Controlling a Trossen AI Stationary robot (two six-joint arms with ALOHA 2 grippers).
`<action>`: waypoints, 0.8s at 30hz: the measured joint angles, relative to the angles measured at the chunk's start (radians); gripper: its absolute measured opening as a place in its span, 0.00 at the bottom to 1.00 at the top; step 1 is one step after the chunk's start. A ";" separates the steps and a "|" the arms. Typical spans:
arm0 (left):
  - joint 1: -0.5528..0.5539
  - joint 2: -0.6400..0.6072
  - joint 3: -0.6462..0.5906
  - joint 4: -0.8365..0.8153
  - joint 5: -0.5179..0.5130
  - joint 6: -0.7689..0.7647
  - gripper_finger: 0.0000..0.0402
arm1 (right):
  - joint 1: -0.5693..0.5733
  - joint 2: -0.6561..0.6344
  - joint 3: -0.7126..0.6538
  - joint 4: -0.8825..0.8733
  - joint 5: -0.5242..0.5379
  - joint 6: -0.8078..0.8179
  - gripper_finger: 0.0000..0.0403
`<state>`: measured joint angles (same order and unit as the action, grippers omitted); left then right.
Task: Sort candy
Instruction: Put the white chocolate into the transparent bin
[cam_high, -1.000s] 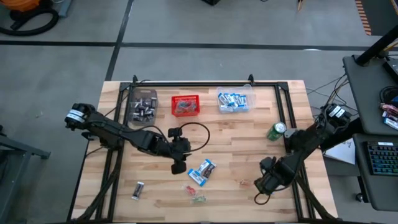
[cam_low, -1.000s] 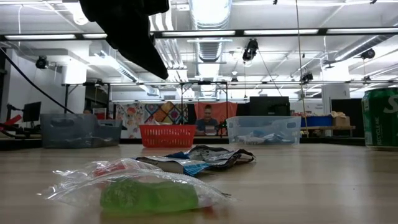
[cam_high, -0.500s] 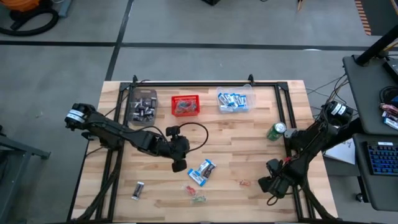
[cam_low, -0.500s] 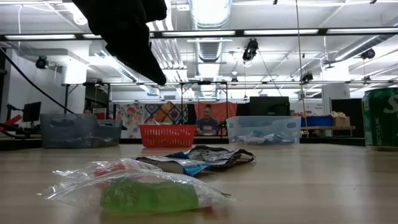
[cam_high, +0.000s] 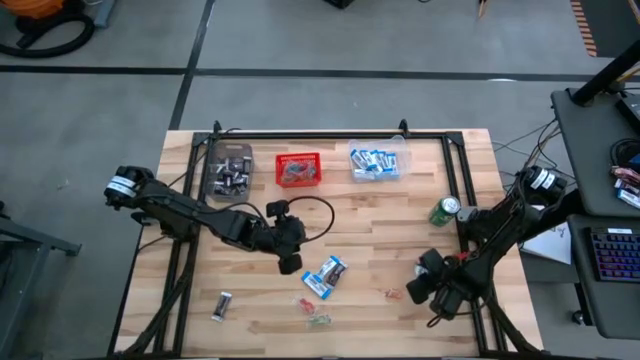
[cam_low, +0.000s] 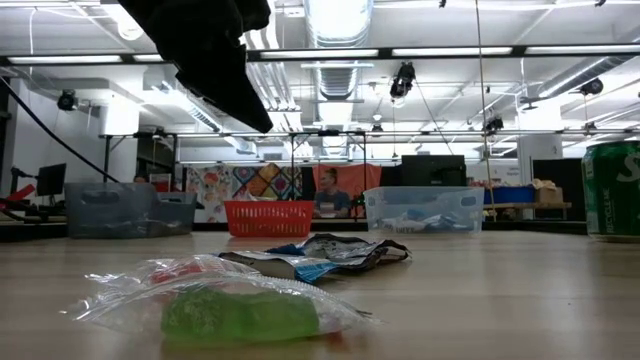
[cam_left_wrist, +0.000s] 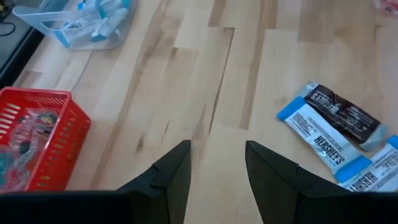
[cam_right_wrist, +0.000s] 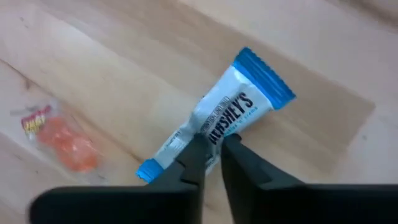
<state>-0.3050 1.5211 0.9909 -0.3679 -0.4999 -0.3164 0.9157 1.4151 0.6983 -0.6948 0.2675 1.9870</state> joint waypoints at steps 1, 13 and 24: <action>0.000 0.000 0.000 0.004 0.000 0.000 0.34 | 0.000 0.000 0.000 -0.003 0.013 -0.011 0.07; 0.000 0.000 0.000 0.057 0.000 0.000 0.34 | -0.076 -0.106 -0.002 0.001 0.263 -0.164 0.02; 0.000 0.000 0.000 0.100 0.000 0.016 0.34 | -0.296 -0.265 0.000 0.073 0.568 -0.690 0.02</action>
<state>-0.3054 1.5211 0.9909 -0.2680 -0.4995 -0.3008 0.6193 1.1502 0.6983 -0.6214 0.8355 1.2966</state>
